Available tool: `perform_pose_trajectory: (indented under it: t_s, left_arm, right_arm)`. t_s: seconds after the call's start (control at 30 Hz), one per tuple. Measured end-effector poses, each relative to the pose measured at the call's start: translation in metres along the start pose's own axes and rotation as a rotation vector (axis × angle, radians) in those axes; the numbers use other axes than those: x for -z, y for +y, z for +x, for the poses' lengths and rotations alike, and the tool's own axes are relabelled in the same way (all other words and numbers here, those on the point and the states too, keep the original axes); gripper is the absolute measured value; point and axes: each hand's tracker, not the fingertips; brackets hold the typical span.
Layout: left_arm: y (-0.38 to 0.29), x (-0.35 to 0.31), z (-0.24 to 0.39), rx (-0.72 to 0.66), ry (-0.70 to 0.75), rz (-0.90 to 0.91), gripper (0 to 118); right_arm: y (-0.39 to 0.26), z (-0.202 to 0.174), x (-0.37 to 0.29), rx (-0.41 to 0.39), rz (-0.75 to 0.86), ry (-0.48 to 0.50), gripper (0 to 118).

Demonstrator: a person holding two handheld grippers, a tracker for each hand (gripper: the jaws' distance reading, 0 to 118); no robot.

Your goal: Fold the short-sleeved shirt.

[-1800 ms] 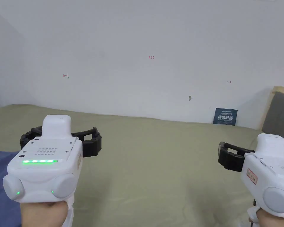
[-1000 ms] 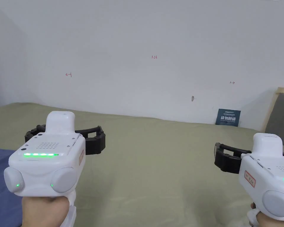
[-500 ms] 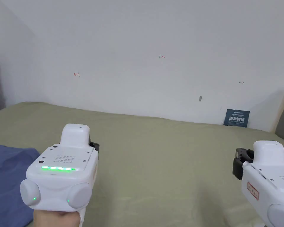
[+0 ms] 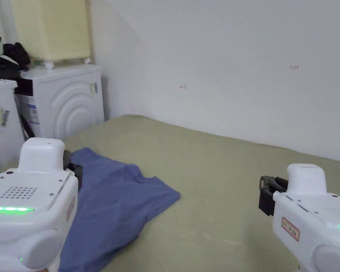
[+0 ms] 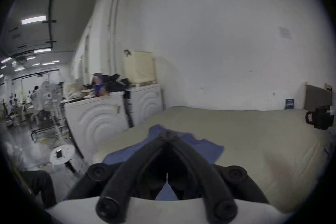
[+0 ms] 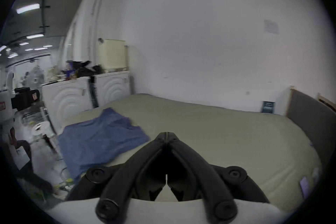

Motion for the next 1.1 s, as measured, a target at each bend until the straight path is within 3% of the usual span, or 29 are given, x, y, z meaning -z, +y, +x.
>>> perform_pose_trajectory:
  t_s: [0.13,0.23,0.37,0.5,0.6,0.7,0.73,0.83,0.93,1.1]
  left_arm:
    - [-0.024,-0.005,-0.034,-0.072,0.010,-0.075,0]
    - [-0.047,0.010,-0.037,-0.034,-0.014,-0.168,0]
    - [-0.066,0.051,-0.034,-0.090,-0.080,-0.265,0]
    - [-0.066,0.133,-0.025,-0.094,-0.136,-0.345,1]
    - [-0.064,0.215,-0.015,-0.047,-0.265,-0.436,21]
    - [-0.067,0.304,0.002,-0.040,-0.333,-0.596,85]
    - [-0.070,0.333,0.010,-0.032,-0.372,-0.683,100]
    - [-0.090,0.397,0.032,-0.063,-0.388,-0.754,100]
    - [-0.114,0.441,0.057,-0.086,-0.379,-0.837,100]
    - [-0.141,0.458,0.090,-0.085,-0.433,-0.903,100]
  right_arm:
    - [-0.008,-0.044,0.023,-0.020,-0.020,0.117,0]
    - [-0.015,-0.056,0.036,-0.027,-0.053,0.148,0]
    - [-0.024,-0.042,0.046,-0.035,-0.086,0.144,0]
    - [-0.022,-0.008,0.054,-0.037,-0.119,0.088,0]
    - [-0.021,0.022,0.057,-0.045,-0.133,0.047,0]
    - [-0.023,0.053,0.055,-0.023,-0.161,0.015,0]
    - [-0.026,0.062,0.054,-0.022,-0.182,-0.003,0]
    - [-0.040,0.080,0.051,-0.053,-0.236,-0.067,0]
    - [-0.059,0.093,0.051,-0.033,-0.283,-0.075,0]
    - [-0.086,0.100,0.055,-0.030,-0.359,-0.062,0]
